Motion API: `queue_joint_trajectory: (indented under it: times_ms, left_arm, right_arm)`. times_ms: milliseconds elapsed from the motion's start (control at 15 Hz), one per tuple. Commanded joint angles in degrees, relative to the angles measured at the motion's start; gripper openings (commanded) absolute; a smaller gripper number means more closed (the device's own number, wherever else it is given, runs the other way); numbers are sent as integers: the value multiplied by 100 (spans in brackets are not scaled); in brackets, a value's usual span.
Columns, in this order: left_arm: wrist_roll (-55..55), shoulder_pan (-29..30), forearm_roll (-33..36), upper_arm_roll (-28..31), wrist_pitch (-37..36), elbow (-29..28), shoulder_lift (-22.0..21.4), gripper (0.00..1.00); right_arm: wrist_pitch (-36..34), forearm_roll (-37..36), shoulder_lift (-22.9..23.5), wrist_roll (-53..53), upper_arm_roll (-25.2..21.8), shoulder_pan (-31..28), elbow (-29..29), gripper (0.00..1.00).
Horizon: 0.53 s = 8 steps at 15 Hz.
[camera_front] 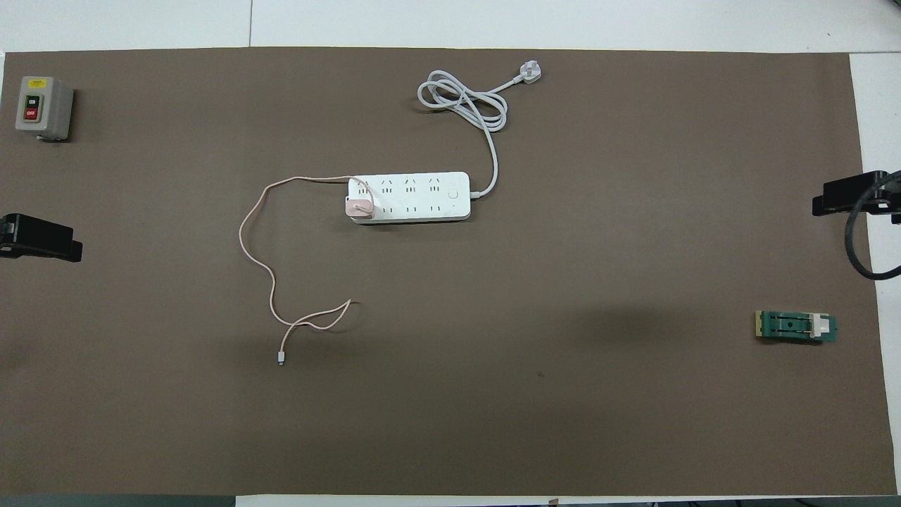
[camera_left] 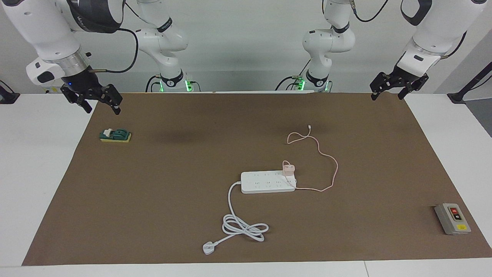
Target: Plug charger into power strip
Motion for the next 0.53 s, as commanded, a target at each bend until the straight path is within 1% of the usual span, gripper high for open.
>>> queue_joint_trajectory:
  times_ms: [0, 466]
  left_arm:
    - [21, -48, -35, 60, -145, 149, 87, 100]
    - [38, -56, -35, 60, -136, 140, 87, 100]
  right_arm:
    - [-91, -62, -108, -75, -4, -10, -94, 100]
    - [-250, -62, -117, -83, -4, -1, -94, 100]
